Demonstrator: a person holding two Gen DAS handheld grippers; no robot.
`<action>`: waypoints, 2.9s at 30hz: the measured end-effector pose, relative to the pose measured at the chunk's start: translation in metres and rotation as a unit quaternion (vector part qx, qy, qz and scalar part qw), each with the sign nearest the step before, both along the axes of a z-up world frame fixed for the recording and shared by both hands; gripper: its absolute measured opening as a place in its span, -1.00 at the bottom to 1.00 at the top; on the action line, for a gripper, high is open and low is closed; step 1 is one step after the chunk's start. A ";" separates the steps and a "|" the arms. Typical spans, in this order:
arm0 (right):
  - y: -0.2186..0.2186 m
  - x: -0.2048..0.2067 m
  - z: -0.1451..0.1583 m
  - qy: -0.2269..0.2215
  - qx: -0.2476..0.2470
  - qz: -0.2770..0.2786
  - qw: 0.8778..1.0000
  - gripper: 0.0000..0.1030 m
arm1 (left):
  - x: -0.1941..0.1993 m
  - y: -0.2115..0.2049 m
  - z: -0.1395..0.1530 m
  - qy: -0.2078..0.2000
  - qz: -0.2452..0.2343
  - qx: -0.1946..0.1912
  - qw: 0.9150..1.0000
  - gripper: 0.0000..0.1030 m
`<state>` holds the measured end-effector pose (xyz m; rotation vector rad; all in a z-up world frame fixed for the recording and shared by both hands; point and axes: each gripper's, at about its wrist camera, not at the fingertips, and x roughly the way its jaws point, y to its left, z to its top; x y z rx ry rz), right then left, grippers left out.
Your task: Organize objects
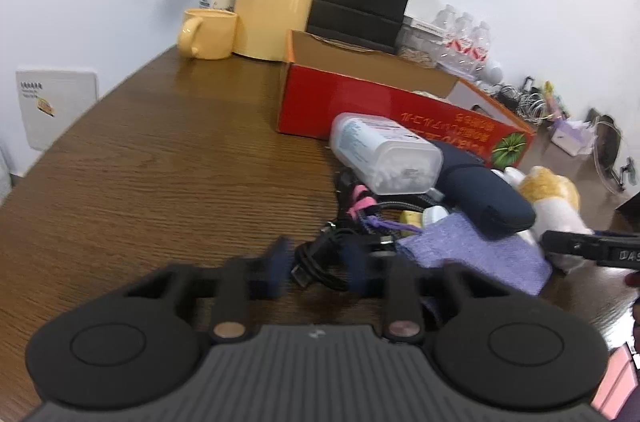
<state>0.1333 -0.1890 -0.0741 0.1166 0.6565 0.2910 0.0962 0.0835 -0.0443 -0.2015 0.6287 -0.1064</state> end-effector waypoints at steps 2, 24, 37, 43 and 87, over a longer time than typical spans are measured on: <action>0.000 0.000 -0.001 0.001 0.003 0.001 1.000 0.19 | -0.002 0.000 0.000 -0.002 -0.003 0.002 1.000 -0.61; -0.004 -0.018 0.039 -0.095 0.001 0.025 0.995 0.10 | -0.008 -0.004 0.065 -0.121 0.009 0.008 0.993 -0.72; 0.021 0.089 0.091 -0.154 0.004 0.046 0.987 0.10 | 0.090 -0.038 0.119 -0.195 0.035 0.016 0.980 -0.72; 0.032 0.160 0.083 -0.136 -0.007 0.038 0.990 0.10 | 0.152 -0.051 0.117 -0.186 0.050 0.022 0.981 -0.72; 0.033 0.140 0.066 -0.134 -0.024 -0.002 0.991 1.00 | 0.132 -0.047 0.102 -0.167 0.055 0.065 0.982 1.00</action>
